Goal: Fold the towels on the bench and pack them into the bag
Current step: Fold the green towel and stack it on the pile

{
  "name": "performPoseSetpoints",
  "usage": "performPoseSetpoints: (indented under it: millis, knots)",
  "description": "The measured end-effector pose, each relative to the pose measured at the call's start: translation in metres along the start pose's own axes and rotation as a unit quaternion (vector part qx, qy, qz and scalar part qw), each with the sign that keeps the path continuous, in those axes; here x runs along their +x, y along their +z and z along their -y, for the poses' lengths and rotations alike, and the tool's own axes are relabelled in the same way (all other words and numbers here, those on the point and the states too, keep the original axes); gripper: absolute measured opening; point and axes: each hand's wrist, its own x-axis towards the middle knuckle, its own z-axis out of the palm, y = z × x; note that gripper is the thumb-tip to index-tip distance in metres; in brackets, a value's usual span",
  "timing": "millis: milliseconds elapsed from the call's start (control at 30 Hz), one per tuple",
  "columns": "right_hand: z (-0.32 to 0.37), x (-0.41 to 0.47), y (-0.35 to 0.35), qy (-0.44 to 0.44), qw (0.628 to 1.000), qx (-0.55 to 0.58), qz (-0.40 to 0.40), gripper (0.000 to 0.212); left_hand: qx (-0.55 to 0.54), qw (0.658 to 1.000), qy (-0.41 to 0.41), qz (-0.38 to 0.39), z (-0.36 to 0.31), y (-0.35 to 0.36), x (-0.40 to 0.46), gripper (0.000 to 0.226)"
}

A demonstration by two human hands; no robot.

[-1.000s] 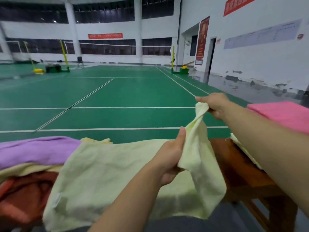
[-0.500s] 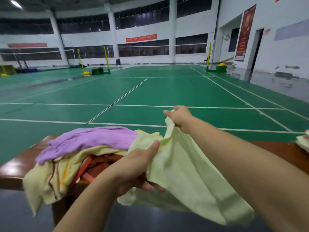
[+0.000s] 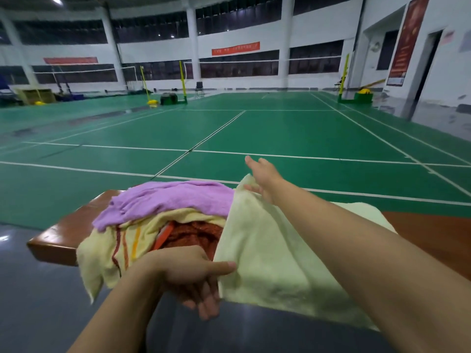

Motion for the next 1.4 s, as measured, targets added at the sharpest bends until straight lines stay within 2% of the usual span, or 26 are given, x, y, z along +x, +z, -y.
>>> performPoseSetpoints:
  millis: [67, 133, 167, 233, 267, 333, 467, 667, 767, 867, 1000, 1133, 1200, 1300, 1400]
  knots:
    - [0.005, -0.007, -0.01, -0.009, 1.0, 0.02, 0.011, 0.071, 0.031, 0.998, -0.034, -0.033, 0.0, -0.007, -0.002, 0.072]
    - [0.009, -0.013, -0.031, -0.029, 0.999, 0.016, -0.01, 0.061, -0.004, 0.988, -0.005, -0.156, -0.007, -0.01, -0.002, 0.069]
    - [0.01, -0.016, -0.044, -0.042, 0.999, 0.011, -0.034, 0.056, -0.014, 0.969, 0.035, -0.245, -0.013, -0.012, 0.003, 0.063]
    - [0.005, -0.027, -0.073, -0.06, 0.994, -0.022, -0.084, 0.042, 0.028, 0.904, 0.116, -0.411, -0.03, -0.011, 0.018, 0.052]
    - [-0.001, -0.034, -0.089, -0.072, 0.99, -0.06, -0.107, 0.034, 0.05, 0.873, 0.141, -0.465, -0.038, -0.009, 0.028, 0.047]
    - [-0.016, -0.049, -0.123, -0.095, 0.971, -0.164, -0.143, 0.028, 0.076, 0.842, 0.143, -0.514, -0.048, -0.006, 0.05, 0.038]
    - [-0.049, -0.083, -0.189, -0.059, 0.922, -0.341, -0.175, 0.035, 0.11, 0.827, 0.097, -0.543, -0.043, -0.006, 0.082, 0.048]
    - [-0.071, -0.126, -0.25, 0.009, 0.847, -0.471, -0.248, 0.041, 0.082, 0.838, 0.071, -0.535, -0.047, 0.001, 0.097, 0.065]
    - [-0.061, -0.142, -0.266, 0.098, 0.808, -0.539, -0.216, 0.051, 0.076, 0.849, 0.062, -0.519, -0.046, 0.002, 0.096, 0.067]
    - [-0.053, -0.155, -0.268, 0.144, 0.792, -0.566, -0.178, 0.056, 0.07, 0.861, 0.055, -0.501, -0.049, 0.002, 0.091, 0.067]
    - [-0.046, -0.162, -0.258, 0.154, 0.801, -0.563, -0.134, 0.055, 0.017, 0.874, 0.083, -0.479, -0.049, 0.004, 0.084, 0.057]
    - [-0.049, -0.167, -0.256, 0.127, 0.831, -0.523, -0.142, 0.055, -0.068, 0.86, 0.158, -0.481, -0.05, 0.012, 0.076, 0.052]
    - [-0.049, -0.17, -0.26, 0.096, 0.867, -0.462, -0.162, 0.057, -0.107, 0.848, 0.197, -0.481, -0.053, 0.017, 0.072, 0.053]
    - [-0.051, -0.177, -0.265, 0.043, 0.927, -0.31, -0.206, 0.044, -0.159, 0.829, 0.235, -0.481, -0.061, 0.021, 0.067, 0.034]
    - [-0.054, -0.182, -0.267, -0.011, 0.949, -0.198, -0.246, 0.029, -0.229, 0.791, 0.255, -0.506, -0.068, 0.023, 0.062, 0.027]
